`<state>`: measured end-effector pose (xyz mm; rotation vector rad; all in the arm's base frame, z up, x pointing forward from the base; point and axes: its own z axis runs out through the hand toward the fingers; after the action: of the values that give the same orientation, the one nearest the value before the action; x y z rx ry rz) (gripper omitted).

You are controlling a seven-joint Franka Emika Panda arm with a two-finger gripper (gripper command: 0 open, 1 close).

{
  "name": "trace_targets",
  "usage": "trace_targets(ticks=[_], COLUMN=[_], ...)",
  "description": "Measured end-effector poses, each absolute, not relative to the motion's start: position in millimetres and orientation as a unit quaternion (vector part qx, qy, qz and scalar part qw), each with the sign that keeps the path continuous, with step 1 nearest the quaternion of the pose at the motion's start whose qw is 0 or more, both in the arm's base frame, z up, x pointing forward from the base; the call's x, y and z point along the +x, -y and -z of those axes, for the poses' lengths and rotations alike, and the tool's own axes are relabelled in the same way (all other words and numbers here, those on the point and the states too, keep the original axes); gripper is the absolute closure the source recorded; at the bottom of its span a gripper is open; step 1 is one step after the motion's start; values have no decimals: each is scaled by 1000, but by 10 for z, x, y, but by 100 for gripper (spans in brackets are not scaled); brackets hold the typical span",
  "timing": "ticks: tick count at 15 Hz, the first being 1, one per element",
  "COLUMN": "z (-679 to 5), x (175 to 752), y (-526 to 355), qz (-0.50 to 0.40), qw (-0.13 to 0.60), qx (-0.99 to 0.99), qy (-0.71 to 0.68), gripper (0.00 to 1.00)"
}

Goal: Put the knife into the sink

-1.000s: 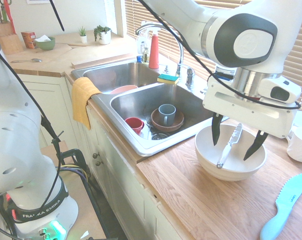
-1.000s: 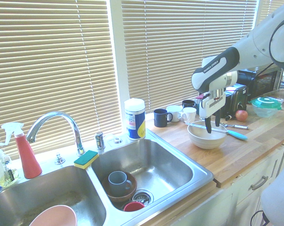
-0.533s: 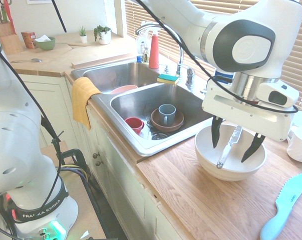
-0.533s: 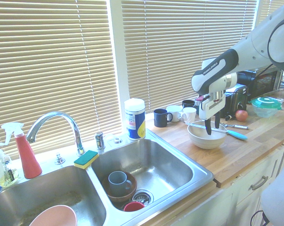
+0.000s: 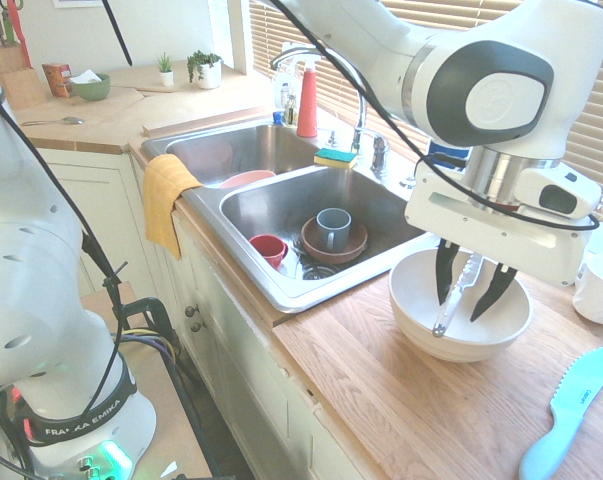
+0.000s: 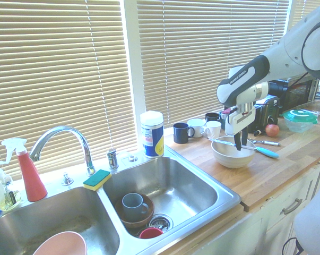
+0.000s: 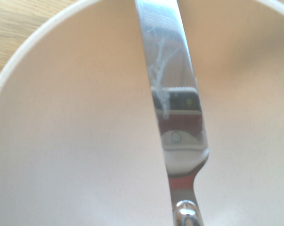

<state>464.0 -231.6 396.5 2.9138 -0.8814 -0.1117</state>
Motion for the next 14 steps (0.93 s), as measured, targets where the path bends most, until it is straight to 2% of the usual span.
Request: trace_targets(ticks=[10,14], z=[-3988,-4390], x=[4621,4659], y=[2321,2145], qz=[36,22], qw=[49,43], qx=[951,949], qy=[303,311], gripper=[100,100])
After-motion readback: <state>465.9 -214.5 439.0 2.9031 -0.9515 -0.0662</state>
